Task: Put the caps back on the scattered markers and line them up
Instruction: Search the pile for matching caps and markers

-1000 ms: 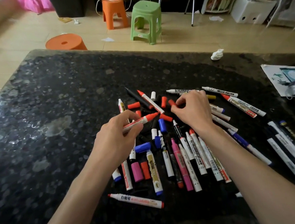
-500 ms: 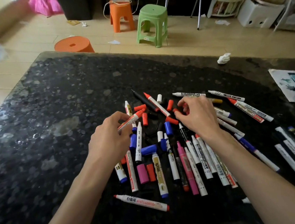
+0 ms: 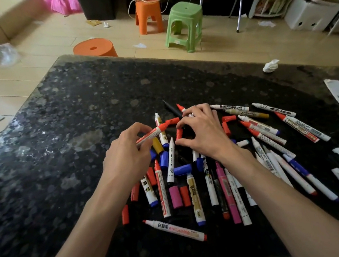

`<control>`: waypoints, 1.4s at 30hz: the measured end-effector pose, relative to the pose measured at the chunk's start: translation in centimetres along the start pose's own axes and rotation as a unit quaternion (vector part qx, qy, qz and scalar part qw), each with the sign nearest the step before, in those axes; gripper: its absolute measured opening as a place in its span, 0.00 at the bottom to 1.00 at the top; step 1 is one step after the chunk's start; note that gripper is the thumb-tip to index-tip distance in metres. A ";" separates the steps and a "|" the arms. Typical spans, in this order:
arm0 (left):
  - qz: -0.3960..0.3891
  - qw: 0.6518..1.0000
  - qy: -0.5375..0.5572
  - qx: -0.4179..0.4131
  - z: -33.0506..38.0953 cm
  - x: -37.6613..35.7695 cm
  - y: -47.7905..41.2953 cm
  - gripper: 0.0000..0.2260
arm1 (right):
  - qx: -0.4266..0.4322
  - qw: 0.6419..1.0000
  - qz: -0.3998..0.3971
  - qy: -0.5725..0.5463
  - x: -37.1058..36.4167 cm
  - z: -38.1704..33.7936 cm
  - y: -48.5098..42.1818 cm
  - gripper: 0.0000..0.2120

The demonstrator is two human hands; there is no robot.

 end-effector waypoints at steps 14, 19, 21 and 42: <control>-0.098 0.994 0.008 -0.049 1.3 -2.5 0.8 0.07 | -0.259 0.826 0.040 -0.500 4.3 5.2 12.6 0.17; -0.134 0.989 0.002 -0.068 1.9 -3.8 1.1 0.08 | -0.251 0.827 0.040 -0.501 4.1 4.6 13.9 0.15; -0.147 0.986 -0.003 -0.083 2.4 -4.3 1.3 0.09 | -0.245 0.824 0.063 -0.507 4.5 4.5 13.8 0.15; -0.167 0.968 -0.009 -0.186 5.8 -7.4 2.3 0.10 | -0.185 0.847 0.097 -0.489 5.4 4.1 14.2 0.11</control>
Point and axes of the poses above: each hand's wrist, its own y-axis away from the middle knuckle, its own x-axis out of the back of the hand, z = x × y, the point moved 8 cm from there along -y, towards the middle knuckle, and after that the axes turned 2 degrees about x, right-handed, at the moved point
